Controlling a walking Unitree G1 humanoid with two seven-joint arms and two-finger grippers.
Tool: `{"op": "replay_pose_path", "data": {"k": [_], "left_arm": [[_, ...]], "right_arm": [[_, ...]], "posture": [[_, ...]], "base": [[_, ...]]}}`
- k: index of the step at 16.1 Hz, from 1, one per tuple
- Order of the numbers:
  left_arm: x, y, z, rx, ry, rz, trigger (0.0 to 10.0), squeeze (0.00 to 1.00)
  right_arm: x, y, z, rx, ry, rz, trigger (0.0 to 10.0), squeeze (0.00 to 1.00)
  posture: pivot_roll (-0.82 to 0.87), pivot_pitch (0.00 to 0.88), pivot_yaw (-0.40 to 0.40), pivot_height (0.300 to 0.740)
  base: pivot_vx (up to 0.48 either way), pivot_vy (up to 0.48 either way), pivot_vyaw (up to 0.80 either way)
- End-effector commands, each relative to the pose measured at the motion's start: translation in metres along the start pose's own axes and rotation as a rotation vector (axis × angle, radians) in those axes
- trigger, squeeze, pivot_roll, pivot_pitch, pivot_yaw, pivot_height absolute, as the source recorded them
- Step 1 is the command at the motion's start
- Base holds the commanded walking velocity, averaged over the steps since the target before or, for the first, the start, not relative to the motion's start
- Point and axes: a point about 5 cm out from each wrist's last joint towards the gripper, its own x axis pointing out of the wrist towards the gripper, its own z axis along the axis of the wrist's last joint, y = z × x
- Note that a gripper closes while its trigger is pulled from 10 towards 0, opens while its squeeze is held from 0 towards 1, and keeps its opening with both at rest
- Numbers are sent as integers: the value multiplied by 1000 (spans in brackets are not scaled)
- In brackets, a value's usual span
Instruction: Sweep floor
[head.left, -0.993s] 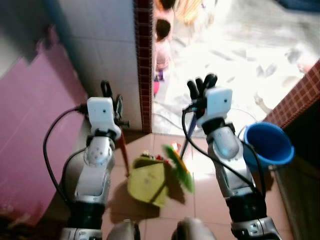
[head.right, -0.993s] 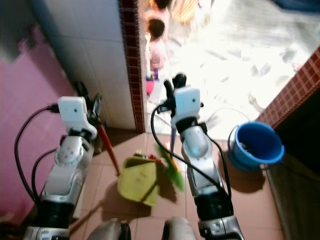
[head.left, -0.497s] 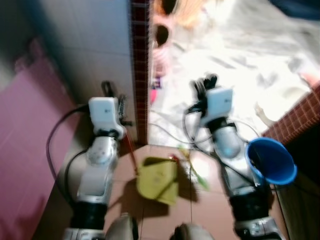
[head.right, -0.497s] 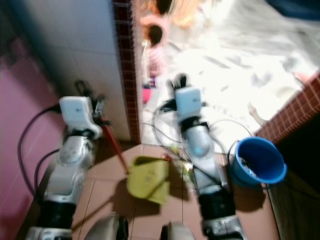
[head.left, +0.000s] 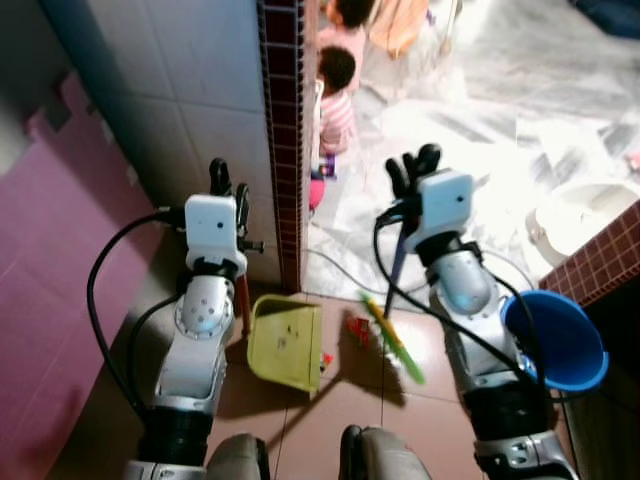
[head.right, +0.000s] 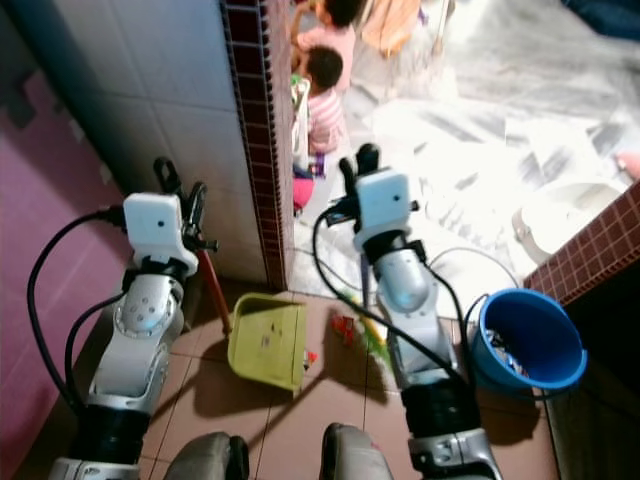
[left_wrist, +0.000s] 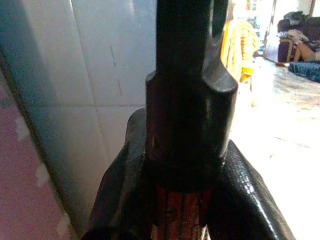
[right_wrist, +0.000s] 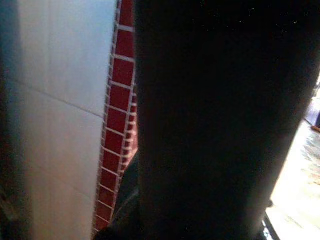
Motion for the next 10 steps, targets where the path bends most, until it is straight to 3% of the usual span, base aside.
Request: {"op": "replay_pose_path", "data": {"k": [1, 10], "left_arm": [[2, 3, 8, 53, -60, 12, 10000, 0], [5, -3, -7, 134, -68, 20, 10000, 0]], "right_arm": [[7, 1, 14, -4, -74, 11, 10000, 0], [10, 21, 3, 12, -50, 102, 10000, 0]], "posture": [[-30, 129, -2, 740], [-31, 136, -23, 740]], "base": [[0, 0, 0], [0, 0, 0]]}}
